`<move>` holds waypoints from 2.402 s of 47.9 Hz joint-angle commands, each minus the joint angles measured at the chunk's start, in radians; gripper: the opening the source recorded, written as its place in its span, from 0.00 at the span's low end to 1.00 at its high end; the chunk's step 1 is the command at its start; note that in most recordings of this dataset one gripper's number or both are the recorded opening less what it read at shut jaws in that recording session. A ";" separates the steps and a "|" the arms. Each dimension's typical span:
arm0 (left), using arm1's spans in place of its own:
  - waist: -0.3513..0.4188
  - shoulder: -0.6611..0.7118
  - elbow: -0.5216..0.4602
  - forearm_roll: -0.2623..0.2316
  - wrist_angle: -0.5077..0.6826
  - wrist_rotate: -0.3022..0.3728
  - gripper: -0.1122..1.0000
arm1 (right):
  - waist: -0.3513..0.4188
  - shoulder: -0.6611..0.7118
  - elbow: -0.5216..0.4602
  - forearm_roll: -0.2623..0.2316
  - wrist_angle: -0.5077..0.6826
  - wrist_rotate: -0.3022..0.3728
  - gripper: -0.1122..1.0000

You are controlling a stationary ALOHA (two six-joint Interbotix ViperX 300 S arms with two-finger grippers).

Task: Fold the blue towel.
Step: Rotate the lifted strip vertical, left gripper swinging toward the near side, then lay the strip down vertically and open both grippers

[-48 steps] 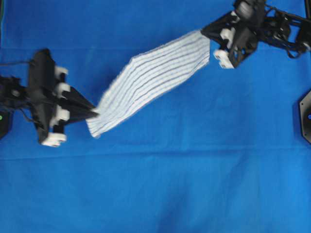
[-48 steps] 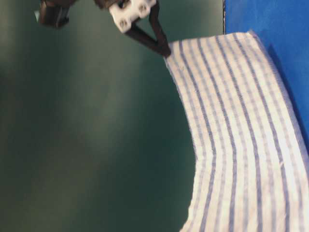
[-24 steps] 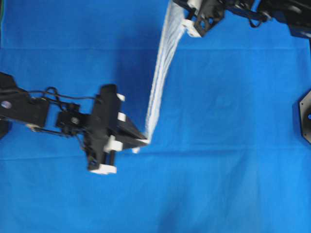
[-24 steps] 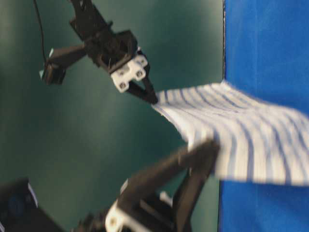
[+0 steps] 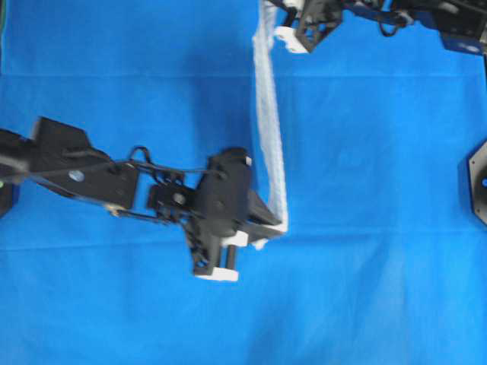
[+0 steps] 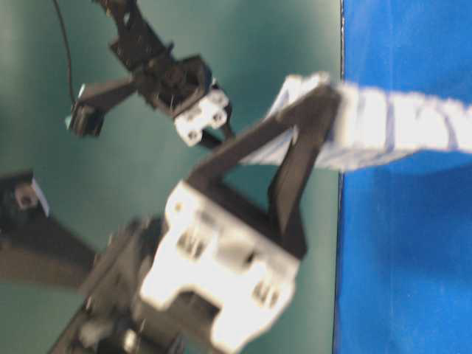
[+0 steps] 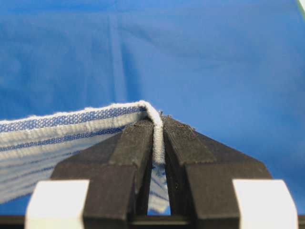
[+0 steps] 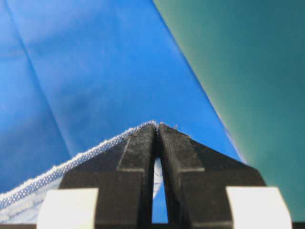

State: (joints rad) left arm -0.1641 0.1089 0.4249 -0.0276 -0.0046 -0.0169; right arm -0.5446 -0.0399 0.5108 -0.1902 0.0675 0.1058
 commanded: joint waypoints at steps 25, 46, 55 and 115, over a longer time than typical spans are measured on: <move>0.003 0.137 -0.153 -0.002 -0.035 0.100 0.13 | -0.029 -0.023 0.035 -0.002 0.049 0.000 0.14; -0.025 0.021 0.123 -0.002 -0.123 -0.087 0.13 | 0.009 0.153 -0.155 -0.006 0.098 -0.040 0.13; -0.026 0.014 0.143 -0.002 -0.135 -0.101 0.13 | 0.015 0.173 -0.173 -0.006 0.107 -0.046 0.14; 0.081 -0.423 0.342 0.005 0.014 0.006 0.62 | 0.080 -0.207 0.161 0.009 -0.058 -0.049 0.50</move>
State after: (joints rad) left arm -0.1120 -0.2577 0.7394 -0.0261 0.0752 -0.0199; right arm -0.4817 -0.1687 0.6259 -0.1917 0.0644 0.0522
